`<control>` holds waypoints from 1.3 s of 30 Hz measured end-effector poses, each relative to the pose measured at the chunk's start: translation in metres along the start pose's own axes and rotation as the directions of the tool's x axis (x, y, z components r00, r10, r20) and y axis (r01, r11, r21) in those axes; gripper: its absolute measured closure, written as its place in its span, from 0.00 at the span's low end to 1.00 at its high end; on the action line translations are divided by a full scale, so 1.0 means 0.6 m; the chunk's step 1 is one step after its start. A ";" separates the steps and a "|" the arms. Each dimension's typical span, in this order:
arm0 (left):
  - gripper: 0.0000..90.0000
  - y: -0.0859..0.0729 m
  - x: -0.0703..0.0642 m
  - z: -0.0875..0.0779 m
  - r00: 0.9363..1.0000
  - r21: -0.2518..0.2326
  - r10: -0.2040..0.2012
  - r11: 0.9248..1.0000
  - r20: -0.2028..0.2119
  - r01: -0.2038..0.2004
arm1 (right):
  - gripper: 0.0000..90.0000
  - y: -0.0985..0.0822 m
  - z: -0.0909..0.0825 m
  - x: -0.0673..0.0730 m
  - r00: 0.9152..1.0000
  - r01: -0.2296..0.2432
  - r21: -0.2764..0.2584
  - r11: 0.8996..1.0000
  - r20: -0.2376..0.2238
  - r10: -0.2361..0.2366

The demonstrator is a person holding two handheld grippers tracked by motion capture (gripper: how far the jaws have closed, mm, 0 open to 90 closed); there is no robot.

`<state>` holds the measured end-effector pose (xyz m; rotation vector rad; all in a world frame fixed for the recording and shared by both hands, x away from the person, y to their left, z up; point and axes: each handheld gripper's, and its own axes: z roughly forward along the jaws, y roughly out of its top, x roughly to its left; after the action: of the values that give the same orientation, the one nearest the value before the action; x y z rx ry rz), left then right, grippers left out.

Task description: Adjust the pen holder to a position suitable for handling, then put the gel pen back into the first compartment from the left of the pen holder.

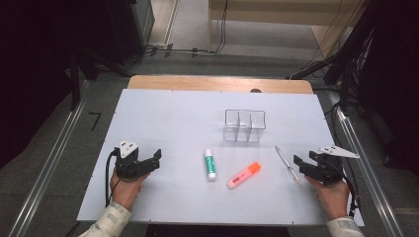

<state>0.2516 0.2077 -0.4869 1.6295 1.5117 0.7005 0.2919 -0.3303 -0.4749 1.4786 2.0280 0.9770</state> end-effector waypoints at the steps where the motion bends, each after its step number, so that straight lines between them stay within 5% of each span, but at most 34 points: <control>1: 0.19 0.000 0.000 0.000 1.000 0.003 0.001 1.000 0.002 -0.001 | 0.37 0.000 0.000 0.001 1.000 -0.001 0.000 1.000 0.001 0.001; 39: 0.19 0.001 0.002 0.002 1.000 -0.013 0.000 1.000 -0.028 0.000 | 0.37 -0.001 0.014 0.014 0.999 0.032 0.030 0.999 -0.014 -0.032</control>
<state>0.2531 0.2085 -0.4874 1.6166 1.5244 0.7347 0.2945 -0.3204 -0.4805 1.4538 2.0780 0.9501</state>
